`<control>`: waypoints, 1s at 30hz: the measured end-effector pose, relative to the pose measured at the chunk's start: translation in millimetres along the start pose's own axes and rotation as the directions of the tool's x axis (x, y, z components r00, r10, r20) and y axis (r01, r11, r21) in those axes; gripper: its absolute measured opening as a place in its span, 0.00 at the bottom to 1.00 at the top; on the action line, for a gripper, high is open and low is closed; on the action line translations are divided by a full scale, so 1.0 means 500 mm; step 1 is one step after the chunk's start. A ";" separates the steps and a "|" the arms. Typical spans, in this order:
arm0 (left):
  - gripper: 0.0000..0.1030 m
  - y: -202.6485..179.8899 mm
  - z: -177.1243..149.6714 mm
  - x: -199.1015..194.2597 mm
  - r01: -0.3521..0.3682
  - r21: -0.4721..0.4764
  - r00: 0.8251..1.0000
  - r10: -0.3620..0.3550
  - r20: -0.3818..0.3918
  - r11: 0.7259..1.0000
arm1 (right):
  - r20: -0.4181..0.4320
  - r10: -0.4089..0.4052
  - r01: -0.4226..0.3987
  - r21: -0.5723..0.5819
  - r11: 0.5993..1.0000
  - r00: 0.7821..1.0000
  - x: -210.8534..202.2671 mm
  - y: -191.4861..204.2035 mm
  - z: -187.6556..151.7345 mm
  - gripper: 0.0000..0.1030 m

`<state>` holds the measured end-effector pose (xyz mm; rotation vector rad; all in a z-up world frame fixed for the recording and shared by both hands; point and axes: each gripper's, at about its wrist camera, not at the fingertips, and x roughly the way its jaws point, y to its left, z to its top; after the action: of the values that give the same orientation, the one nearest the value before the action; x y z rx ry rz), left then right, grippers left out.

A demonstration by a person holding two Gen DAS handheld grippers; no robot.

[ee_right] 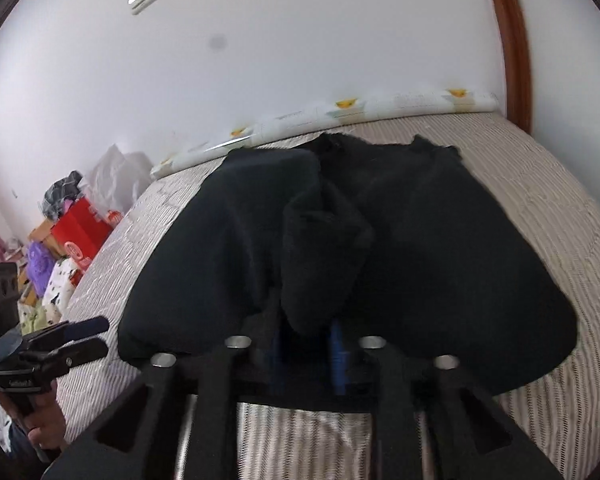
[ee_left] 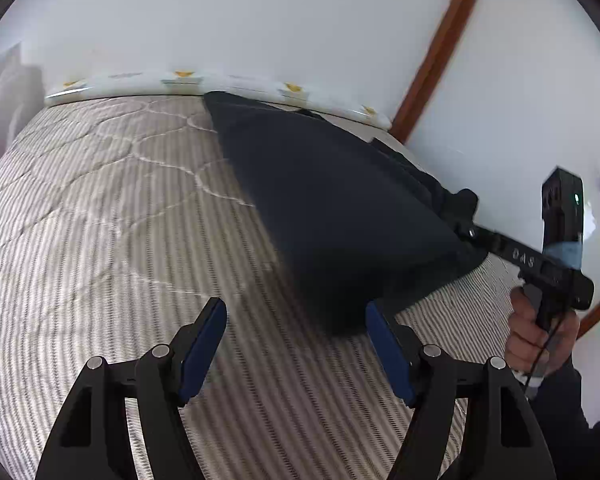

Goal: Fold small clothes
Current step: 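Grasp the sweatshirt edge with the right gripper and lift it over the body, then fold the held sweatshirt half over with the right gripper and lower it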

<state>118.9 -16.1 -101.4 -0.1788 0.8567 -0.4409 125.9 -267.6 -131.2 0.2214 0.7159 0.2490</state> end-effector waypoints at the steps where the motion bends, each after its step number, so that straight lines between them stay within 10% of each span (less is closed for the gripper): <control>1: 0.70 -0.008 -0.001 0.003 0.002 0.012 1.000 -0.002 -0.001 1.000 | 0.013 -0.013 0.013 0.002 1.000 1.000 -0.002 -0.004 0.002 0.43; 14: 0.71 -0.052 0.020 0.091 -0.047 0.066 0.996 0.052 -0.070 0.997 | -0.003 0.029 -0.028 0.092 0.995 1.000 0.091 -0.016 0.061 0.53; 23: 0.71 -0.081 0.036 0.123 -0.051 0.070 0.996 0.055 -0.065 0.996 | -0.009 0.037 -0.036 0.103 0.994 0.999 0.139 -0.015 0.094 0.14; 30: 0.71 -0.119 0.052 0.136 -0.078 0.125 0.995 0.085 -0.050 0.989 | 0.171 0.013 -0.017 0.022 1.000 0.985 0.036 -0.030 0.126 0.09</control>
<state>159.6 -100.3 -112.0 -0.0179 0.8855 -0.4222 183.5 -283.6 -100.5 0.2670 0.5472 0.2333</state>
